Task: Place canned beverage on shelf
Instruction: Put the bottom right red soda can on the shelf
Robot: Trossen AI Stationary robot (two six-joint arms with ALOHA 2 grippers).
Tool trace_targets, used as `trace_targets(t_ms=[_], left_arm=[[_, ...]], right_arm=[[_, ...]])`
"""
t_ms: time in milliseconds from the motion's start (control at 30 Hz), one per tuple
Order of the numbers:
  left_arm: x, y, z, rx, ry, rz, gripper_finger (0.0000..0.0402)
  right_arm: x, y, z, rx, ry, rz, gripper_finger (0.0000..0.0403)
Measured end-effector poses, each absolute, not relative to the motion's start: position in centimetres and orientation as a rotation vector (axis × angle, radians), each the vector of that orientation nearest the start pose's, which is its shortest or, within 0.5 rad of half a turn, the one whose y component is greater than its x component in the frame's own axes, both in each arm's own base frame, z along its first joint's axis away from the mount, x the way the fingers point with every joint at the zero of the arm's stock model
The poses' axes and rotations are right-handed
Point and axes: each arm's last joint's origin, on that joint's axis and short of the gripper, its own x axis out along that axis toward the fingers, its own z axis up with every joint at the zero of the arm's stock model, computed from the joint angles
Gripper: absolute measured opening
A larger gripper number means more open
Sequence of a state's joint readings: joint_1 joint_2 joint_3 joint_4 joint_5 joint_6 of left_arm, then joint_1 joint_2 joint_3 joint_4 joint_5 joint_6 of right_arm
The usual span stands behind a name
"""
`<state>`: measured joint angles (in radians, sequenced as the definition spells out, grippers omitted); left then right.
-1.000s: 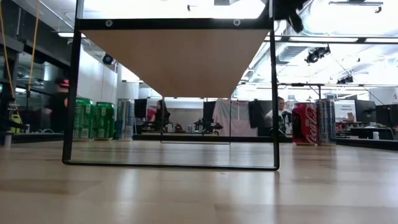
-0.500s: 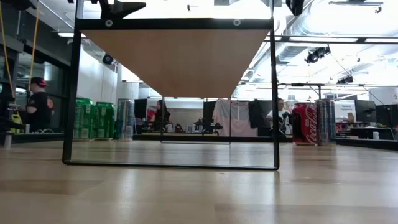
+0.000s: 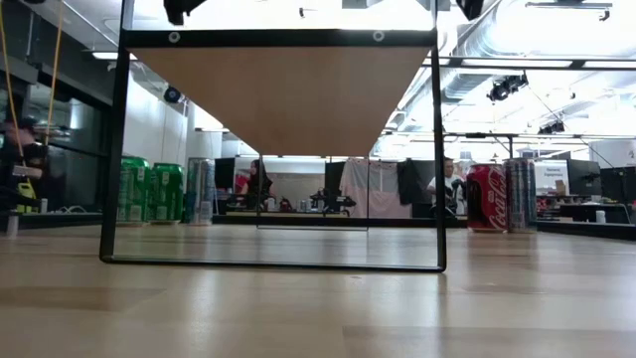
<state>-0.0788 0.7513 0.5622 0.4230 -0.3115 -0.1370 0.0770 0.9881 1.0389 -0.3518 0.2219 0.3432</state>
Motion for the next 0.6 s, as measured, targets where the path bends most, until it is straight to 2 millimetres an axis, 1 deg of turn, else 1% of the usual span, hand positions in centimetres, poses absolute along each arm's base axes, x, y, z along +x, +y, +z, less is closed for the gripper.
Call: trace_targets(t_ms=[167,300,600], left_arm=[[17.2,-0.5,32.6,-0.148,-0.201,0.221,0.0351],[17.2,-0.5,33.0,-0.138,-0.158,0.224,0.0351],[17.2,-0.5,33.0,-0.151,-0.145,0.223,0.0351]], right_arm=[[20.8,1.5,37.0,0.255,0.25,-0.158,0.0],[20.9,1.5,37.2,0.237,0.233,-0.152,0.0],[20.9,1.5,37.2,0.237,0.233,-0.153,0.0]])
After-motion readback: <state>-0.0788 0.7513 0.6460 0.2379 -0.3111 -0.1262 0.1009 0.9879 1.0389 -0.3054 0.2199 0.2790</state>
